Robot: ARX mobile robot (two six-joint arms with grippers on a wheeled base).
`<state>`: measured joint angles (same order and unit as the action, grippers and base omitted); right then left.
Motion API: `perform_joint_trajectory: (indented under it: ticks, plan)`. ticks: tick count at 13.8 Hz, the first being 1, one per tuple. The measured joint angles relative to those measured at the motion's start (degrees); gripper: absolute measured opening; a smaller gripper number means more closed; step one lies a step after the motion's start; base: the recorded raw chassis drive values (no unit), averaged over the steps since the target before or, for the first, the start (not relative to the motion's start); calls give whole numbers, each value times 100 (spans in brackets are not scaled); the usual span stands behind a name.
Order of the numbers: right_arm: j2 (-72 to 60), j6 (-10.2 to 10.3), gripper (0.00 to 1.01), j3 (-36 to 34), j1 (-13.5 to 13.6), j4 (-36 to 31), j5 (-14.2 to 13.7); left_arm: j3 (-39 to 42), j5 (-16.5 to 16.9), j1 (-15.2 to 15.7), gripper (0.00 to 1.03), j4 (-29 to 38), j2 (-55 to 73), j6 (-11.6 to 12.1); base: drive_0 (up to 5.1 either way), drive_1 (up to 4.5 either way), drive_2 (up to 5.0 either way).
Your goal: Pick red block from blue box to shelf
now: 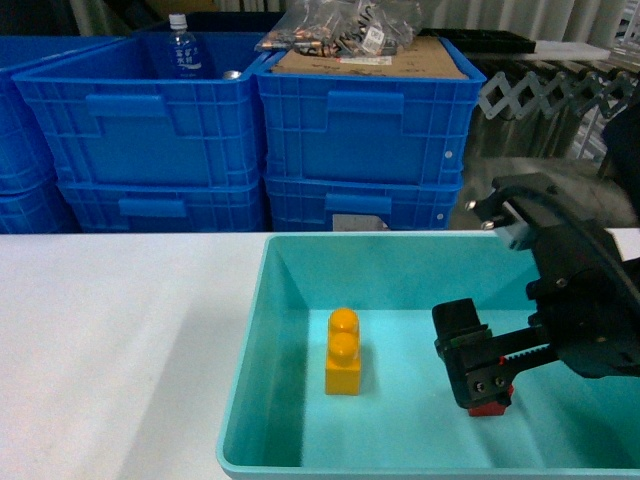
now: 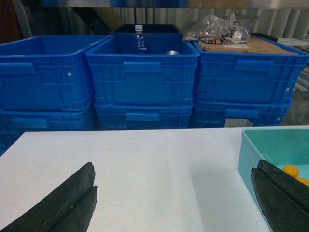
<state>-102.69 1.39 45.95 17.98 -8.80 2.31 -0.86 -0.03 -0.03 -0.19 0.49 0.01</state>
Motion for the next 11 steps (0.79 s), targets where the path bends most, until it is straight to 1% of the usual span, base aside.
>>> perform_joint_trajectory:
  ticks: [1, 3, 4, 5, 6, 8, 9, 10, 11]
  plan:
    - [-352, 9, 98, 166, 0, -17, -109, 0, 0, 0, 98, -2, 0, 0, 0, 0, 0]
    - [-1165, 74, 98, 667, -59, 59, -232, 0, -2, 0, 98, -2, 0, 0, 0, 0, 0]
    - [-1410, 157, 98, 859, -116, 96, -323, 0, 0, 0, 98, -2, 0, 0, 0, 0, 0]
    - [-1567, 286, 89, 964, -127, 170, -321, 0, 0, 0, 98, -2, 0, 0, 0, 0, 0]
    - [-1633, 374, 79, 984, -153, 212, -313, 0, 0, 0, 98, -2, 0, 0, 0, 0, 0]
    - [-1679, 540, 58, 999, -107, 190, -267, 0, 0, 0, 98, -2, 0, 0, 0, 0, 0]
    - [-1679, 614, 45, 977, -98, 105, -275, 0, 0, 0, 98, -2, 0, 2, 0, 0, 0]
    - [-1532, 715, 30, 811, -74, -87, -260, 0, 0, 0, 98, 0, 0, 0, 0, 0, 0]
    - [-1220, 719, 29, 573, -81, -223, -302, 0, 0, 0, 98, -2, 0, 0, 0, 0, 0]
